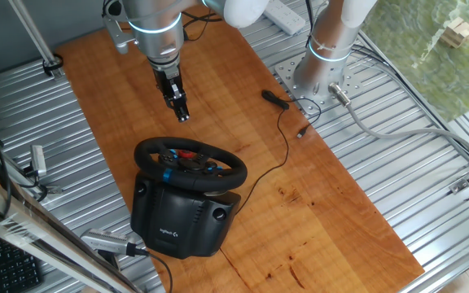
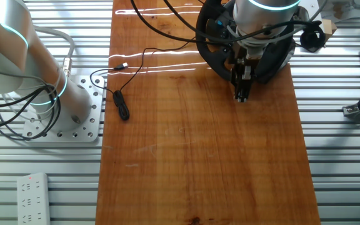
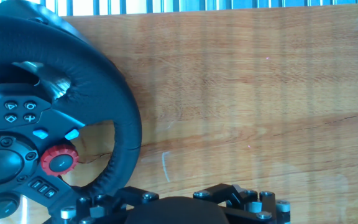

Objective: Rotate the steering wheel 90 degrees clockwise

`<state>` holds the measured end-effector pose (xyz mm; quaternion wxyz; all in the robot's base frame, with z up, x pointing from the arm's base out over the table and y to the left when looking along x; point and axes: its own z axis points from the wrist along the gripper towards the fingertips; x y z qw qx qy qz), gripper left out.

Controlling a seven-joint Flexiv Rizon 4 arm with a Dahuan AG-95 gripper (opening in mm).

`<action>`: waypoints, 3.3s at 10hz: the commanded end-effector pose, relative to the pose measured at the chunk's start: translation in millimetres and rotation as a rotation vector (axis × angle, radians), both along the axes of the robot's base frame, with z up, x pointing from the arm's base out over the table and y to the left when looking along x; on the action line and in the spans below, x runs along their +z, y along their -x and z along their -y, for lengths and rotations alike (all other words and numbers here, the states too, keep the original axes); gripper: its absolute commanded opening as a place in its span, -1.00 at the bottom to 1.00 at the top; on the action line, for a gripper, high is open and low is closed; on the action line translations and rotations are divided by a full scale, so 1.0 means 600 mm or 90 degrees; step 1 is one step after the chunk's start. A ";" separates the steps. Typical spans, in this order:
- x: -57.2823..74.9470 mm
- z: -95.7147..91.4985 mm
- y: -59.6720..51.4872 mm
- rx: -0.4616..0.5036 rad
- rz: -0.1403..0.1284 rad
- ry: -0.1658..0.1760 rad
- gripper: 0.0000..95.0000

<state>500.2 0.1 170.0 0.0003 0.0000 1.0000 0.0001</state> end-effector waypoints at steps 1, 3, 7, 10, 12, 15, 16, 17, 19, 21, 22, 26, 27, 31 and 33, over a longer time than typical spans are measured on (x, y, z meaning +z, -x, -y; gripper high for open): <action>0.000 0.000 0.000 0.000 0.000 0.000 1.00; 0.002 -0.001 0.001 0.045 0.033 0.001 -1.00; 0.006 -0.002 0.002 0.047 0.031 -0.001 -1.00; 0.007 -0.003 0.002 0.070 0.029 -0.002 -1.00; 0.007 -0.003 0.002 0.085 0.021 -0.002 -1.00; 0.007 -0.003 0.002 0.096 0.013 -0.002 -1.00; 0.007 -0.003 0.002 0.101 0.014 -0.004 -1.00; 0.007 -0.003 0.002 0.108 0.013 -0.005 -1.00; 0.006 -0.005 0.002 0.132 0.008 -0.006 -1.00; 0.002 -0.019 0.001 0.152 0.010 -0.018 -1.00; -0.003 -0.043 0.002 0.170 0.010 -0.016 -1.00; 0.031 -0.075 0.023 0.200 0.016 -0.015 -1.00; 0.041 -0.079 0.029 0.198 0.028 -0.015 -1.00; 0.075 -0.097 0.055 0.168 0.055 -0.026 -1.00; 0.076 -0.100 0.056 0.178 0.060 -0.024 -1.00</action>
